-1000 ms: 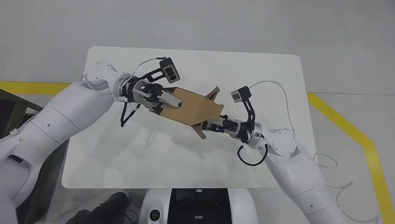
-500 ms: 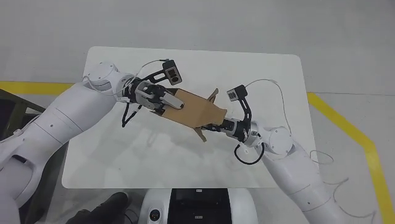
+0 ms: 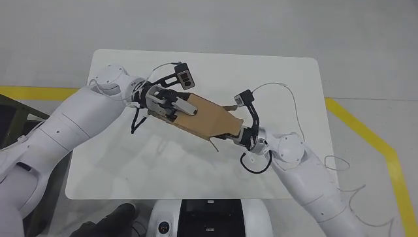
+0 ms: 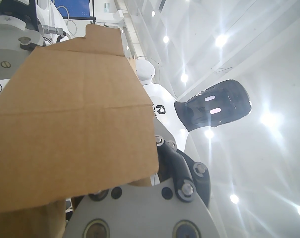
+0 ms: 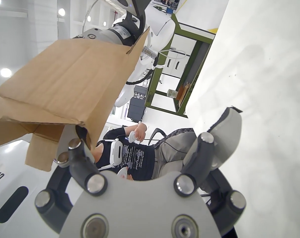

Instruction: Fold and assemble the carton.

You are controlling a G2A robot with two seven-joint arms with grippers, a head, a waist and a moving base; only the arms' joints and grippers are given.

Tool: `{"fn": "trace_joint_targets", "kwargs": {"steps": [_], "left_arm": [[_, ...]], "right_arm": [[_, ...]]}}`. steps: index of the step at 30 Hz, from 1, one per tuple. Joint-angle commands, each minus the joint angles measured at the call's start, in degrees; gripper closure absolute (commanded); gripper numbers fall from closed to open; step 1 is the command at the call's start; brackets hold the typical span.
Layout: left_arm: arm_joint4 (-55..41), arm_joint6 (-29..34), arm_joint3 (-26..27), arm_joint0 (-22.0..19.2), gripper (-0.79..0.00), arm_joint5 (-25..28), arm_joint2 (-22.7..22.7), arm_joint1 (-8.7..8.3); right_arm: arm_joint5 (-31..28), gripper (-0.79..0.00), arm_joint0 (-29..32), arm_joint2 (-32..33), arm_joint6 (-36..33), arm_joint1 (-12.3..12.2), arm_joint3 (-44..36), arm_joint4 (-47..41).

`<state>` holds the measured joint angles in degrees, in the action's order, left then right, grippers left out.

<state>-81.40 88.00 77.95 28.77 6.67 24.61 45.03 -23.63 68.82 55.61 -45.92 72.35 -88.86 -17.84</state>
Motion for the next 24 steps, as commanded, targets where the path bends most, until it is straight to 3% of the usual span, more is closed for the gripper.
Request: {"fn": "trace_joint_targets", "kwargs": {"steps": [1, 7, 12, 18, 24], "left_arm": [[0.1, 0.0, 0.1, 0.0, 0.000, -0.1, 0.1, 0.05], [1.1, 0.0, -1.1, 0.0, 0.000, 0.2, 0.2, 0.08], [1.8, 0.0, -2.5, 0.2, 0.000, 0.5, 0.3, -0.04], [2.6, 0.0, -2.0, 0.7, 0.000, 0.5, -0.3, -0.07], [2.7, 0.0, -1.6, 1.0, 0.000, 0.6, -0.8, -0.25]], "right_arm": [[0.2, -0.785, 0.1, -0.1, 0.3, 0.0, -0.2, 0.2], [-0.9, -0.785, 0.7, 0.5, 0.4, -0.1, -1.5, -0.2], [-5.2, -0.785, 3.2, 3.4, 0.2, -0.8, -4.2, -2.2], [-14.0, -0.785, 5.7, 6.5, -2.3, -1.2, -4.9, -12.0], [-19.2, -0.785, 4.2, 6.6, -8.5, -1.1, -2.2, -22.1]]}}
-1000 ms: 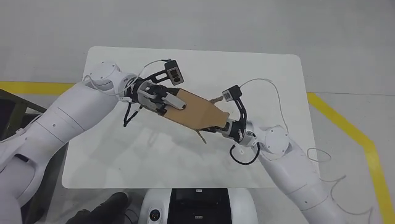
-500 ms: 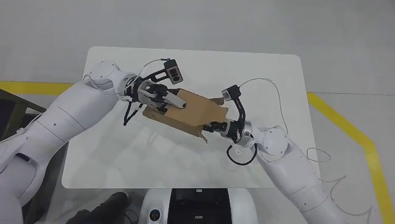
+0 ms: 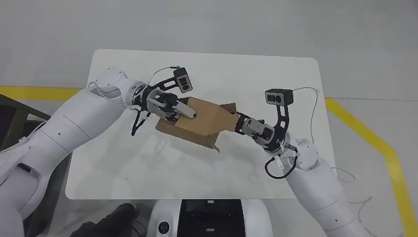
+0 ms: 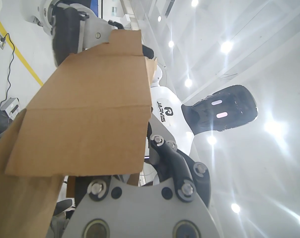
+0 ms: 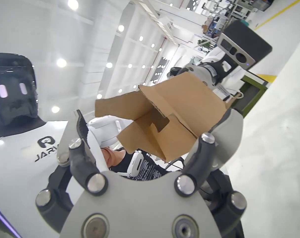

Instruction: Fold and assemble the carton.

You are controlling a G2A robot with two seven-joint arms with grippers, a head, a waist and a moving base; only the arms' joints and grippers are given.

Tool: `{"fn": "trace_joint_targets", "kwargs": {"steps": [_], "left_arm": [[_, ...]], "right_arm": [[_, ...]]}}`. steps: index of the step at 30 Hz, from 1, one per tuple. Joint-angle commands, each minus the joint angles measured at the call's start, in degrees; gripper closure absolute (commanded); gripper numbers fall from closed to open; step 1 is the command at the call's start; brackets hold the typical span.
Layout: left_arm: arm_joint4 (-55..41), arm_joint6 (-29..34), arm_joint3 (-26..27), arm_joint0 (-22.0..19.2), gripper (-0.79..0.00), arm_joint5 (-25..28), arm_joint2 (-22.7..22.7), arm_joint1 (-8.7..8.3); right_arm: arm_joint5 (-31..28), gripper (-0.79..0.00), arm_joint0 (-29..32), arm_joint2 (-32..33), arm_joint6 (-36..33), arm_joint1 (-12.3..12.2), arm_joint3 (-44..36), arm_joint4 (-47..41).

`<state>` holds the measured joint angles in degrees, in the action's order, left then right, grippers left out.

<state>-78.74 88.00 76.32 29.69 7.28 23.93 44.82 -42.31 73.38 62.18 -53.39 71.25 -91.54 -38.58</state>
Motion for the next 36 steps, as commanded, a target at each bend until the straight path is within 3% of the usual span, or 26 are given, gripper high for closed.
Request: {"fn": "trace_joint_targets", "kwargs": {"steps": [1, 7, 24, 36], "left_arm": [[-0.1, 0.0, 0.2, 0.2, 0.000, -0.3, -0.3, -0.09], [0.4, 0.0, 0.6, 0.5, 0.000, -0.3, -1.0, -0.42], [0.8, 0.0, 1.0, 0.4, 0.000, -0.6, -2.1, -1.35], [-2.9, 0.0, -1.0, 0.6, 0.000, 0.1, -1.4, -1.50]], "right_arm": [[-1.0, -0.785, -0.8, 0.0, -1.9, 0.0, 1.0, -2.4], [-2.4, -0.785, -3.2, -0.2, -4.9, 0.3, 4.3, -4.6], [-4.5, -0.785, -6.2, 1.3, -3.0, 0.6, 11.2, -2.1], [-4.1, -0.785, -3.8, 1.8, -3.0, 0.6, 10.5, -6.3]]}}
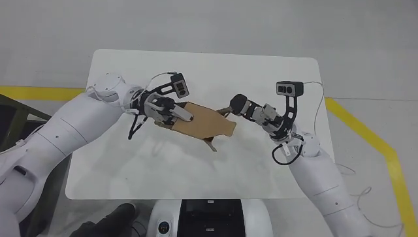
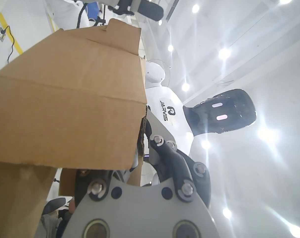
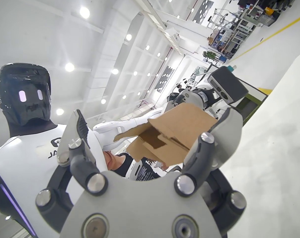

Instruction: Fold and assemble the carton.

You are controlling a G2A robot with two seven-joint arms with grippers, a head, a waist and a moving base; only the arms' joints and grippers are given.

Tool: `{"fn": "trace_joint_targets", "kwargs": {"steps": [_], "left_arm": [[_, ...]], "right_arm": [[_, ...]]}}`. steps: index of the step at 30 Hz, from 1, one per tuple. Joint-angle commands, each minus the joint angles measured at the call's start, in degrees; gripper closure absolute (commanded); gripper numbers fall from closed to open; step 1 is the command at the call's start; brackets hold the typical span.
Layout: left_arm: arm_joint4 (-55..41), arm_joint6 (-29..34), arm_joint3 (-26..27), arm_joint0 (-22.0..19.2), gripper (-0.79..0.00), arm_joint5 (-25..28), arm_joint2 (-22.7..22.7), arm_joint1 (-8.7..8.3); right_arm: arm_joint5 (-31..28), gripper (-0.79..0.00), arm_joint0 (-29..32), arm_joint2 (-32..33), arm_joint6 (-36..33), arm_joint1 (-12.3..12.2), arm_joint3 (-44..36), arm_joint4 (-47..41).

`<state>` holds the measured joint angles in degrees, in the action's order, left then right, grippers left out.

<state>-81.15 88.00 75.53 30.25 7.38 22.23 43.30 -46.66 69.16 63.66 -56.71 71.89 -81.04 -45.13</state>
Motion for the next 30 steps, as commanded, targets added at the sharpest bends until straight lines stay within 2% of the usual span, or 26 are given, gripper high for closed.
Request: {"fn": "trace_joint_targets", "kwargs": {"steps": [1, 8, 14, 21, 30], "left_arm": [[-0.8, 0.0, -0.3, 0.1, 0.000, 0.0, 0.5, 0.05], [-3.1, 0.0, 0.4, 0.7, 0.000, -2.0, 2.8, -0.01], [-2.1, 0.0, 2.4, 1.5, 0.000, -5.5, 3.0, -0.21], [-1.7, 0.0, 3.7, 1.9, 0.000, -9.3, 2.2, 0.11], [-0.6, 0.0, 3.0, 1.4, 0.000, -9.7, 0.8, 0.75]], "right_arm": [[1.0, -0.785, 0.7, 0.3, 0.4, -0.1, 0.0, 0.7], [7.7, -0.785, 1.0, -0.8, 2.3, -0.3, 1.7, 9.4], [12.8, -0.785, 1.6, -1.7, 3.9, -0.6, 0.9, 17.0], [14.6, -0.785, 3.8, -1.9, 3.4, -0.9, -1.4, 17.4], [14.8, -0.785, 5.0, -3.2, 1.3, -0.9, -3.8, 16.2]]}}
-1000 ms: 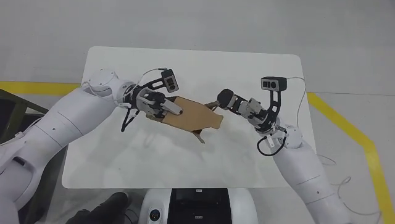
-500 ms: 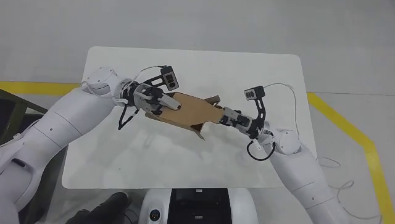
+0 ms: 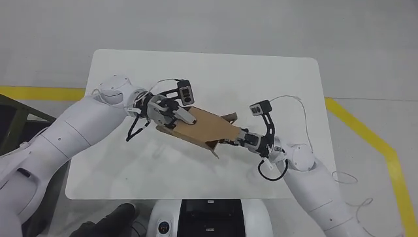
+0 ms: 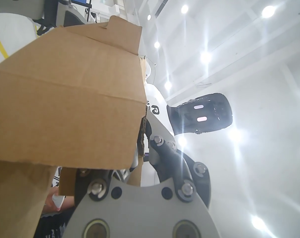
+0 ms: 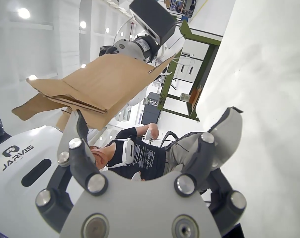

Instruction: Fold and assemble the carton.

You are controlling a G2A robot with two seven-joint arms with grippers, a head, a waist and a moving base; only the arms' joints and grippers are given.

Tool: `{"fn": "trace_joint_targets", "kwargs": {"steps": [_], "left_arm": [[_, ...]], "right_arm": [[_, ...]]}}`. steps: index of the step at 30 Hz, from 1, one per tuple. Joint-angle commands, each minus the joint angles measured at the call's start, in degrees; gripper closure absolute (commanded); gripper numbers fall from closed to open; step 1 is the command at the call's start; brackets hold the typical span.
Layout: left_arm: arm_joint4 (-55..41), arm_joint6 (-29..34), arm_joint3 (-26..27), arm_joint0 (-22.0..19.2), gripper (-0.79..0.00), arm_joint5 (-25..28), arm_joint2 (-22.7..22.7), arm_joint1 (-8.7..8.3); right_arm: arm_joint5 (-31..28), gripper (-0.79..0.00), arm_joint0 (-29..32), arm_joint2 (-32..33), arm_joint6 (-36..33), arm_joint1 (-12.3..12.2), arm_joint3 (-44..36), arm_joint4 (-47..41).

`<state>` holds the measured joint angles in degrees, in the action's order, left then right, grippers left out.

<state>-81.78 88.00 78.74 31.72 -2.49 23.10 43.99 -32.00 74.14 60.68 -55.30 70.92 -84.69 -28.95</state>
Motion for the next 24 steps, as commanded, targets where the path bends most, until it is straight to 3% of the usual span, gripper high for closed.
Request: {"fn": "trace_joint_targets", "kwargs": {"steps": [1, 24], "left_arm": [[-0.1, 0.0, -0.4, -0.1, 0.000, 0.3, -0.2, 0.13], [1.3, 0.0, -1.5, -2.2, 0.000, 2.4, -2.2, 1.28]], "right_arm": [[0.3, -0.785, 0.0, -0.5, -0.2, 0.0, -0.3, 0.2], [3.8, -0.785, -2.6, -5.9, 2.0, 1.0, -0.5, 3.8]]}}
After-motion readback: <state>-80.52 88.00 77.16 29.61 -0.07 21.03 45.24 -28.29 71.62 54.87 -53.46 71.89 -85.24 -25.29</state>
